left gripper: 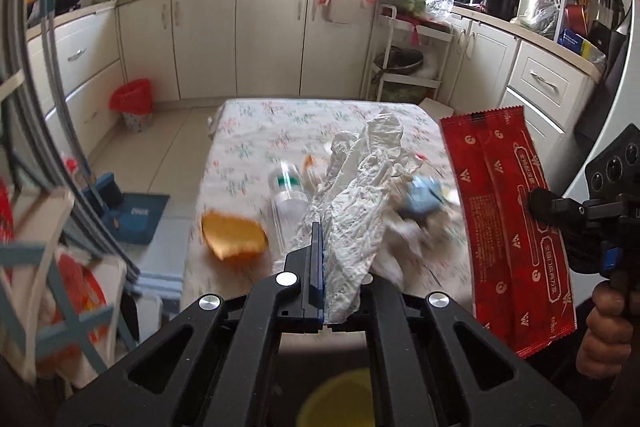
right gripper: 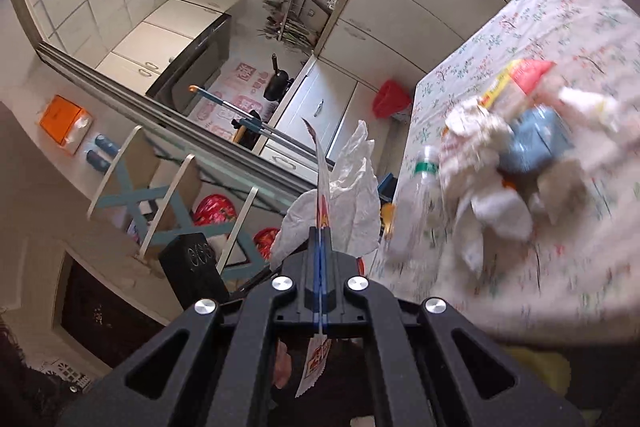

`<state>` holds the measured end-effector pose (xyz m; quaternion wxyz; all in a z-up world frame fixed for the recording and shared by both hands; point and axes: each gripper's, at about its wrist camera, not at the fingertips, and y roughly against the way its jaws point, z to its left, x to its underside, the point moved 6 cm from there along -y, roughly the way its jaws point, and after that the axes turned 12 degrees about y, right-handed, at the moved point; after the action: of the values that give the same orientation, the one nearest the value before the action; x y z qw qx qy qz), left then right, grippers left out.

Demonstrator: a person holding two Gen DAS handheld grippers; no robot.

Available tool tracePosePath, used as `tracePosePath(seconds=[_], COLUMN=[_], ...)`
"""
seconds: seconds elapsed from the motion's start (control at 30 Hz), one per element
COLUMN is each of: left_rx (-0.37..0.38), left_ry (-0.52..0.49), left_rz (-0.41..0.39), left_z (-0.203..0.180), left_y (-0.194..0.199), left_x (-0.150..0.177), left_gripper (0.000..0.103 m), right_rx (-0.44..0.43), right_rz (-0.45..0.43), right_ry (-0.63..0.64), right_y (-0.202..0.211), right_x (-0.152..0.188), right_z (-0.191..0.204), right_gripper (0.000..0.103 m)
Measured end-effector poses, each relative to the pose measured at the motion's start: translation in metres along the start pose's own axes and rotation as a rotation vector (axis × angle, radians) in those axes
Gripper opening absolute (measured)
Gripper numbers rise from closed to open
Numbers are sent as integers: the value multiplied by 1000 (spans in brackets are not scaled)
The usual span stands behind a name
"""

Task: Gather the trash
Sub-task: 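Carry tissue and wrapper over the yellow bucket and open both tools to drop them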

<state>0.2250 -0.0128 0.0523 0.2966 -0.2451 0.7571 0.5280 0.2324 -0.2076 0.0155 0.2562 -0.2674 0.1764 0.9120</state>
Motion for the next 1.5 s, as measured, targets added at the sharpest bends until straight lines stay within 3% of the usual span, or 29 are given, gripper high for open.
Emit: tracePosePath(seconds=[0.23,0.5,0.77,1.03,1.13,1.2,1.27,1.4,1.5], left_rx=[11,19,13,-30,-51,-56,-75,-84,-110], left_ry=[53,80,134,160,151,140,122,115,94], left_rz=[52,136,269,377,433,447,428,380,293], left_z=[-7,-11,-11,-3,0,-1,-2,-1,-3], left_y=[52,78,67,37,26,23,23,27,37], left_x=[70,128,181,208,221,225,222,215,204], left_gripper=[0,1,1,3,18,39,51,61,72], right_rx=[28,91,191,328,383,403,420,459,480], right_rz=[11,80,211,337,397,434,473,519,492], right_ry=[-15,-58,-105,-143,-148,-151,-165,-186,-194], right_y=[36,50,41,16,5,-1,-8,-9,-2], right_x=[57,115,162,186,199,206,215,226,221], right_z=[17,13,-7,-40,-52,-58,-65,-76,-77], right_gripper=[1,1,1,1,1,1,1,1,2])
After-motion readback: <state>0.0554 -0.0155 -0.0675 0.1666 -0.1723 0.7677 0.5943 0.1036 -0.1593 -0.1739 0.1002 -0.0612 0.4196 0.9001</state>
